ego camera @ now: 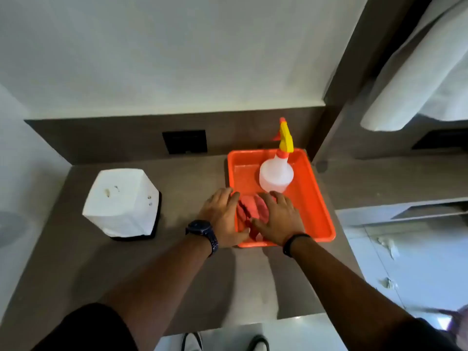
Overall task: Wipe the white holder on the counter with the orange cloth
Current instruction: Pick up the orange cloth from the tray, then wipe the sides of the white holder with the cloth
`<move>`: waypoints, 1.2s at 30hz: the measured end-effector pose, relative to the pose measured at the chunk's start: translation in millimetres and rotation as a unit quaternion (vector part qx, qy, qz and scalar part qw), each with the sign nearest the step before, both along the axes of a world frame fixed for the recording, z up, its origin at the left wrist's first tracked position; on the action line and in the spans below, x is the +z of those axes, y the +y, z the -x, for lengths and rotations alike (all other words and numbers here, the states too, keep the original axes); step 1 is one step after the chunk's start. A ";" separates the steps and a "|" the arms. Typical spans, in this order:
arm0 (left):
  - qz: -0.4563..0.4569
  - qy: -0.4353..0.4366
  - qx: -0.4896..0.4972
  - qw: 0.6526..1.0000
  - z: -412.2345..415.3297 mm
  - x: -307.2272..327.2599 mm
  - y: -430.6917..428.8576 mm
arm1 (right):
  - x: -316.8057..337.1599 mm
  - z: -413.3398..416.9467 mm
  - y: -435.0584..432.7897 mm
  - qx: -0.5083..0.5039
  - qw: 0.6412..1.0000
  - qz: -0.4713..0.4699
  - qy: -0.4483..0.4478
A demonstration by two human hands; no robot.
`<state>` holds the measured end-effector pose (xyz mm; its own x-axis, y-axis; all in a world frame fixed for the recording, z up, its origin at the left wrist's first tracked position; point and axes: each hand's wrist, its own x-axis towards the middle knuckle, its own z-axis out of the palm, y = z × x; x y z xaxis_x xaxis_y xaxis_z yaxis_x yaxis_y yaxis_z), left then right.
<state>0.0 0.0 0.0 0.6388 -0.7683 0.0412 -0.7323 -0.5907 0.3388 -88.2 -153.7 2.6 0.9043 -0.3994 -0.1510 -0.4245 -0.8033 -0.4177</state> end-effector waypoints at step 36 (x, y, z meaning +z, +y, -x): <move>-0.186 0.022 0.029 0.982 -165.7 46.5 199.2 | -22.1 -132.1 244.4 -0.219 0.743 -0.595 -0.216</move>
<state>165.7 199.2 46.5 0.6766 -0.6877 -0.2632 -0.6836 -0.7195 0.1227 43.9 90.7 -19.6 0.7940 -0.4850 -0.3666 -0.1570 0.4189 -0.8943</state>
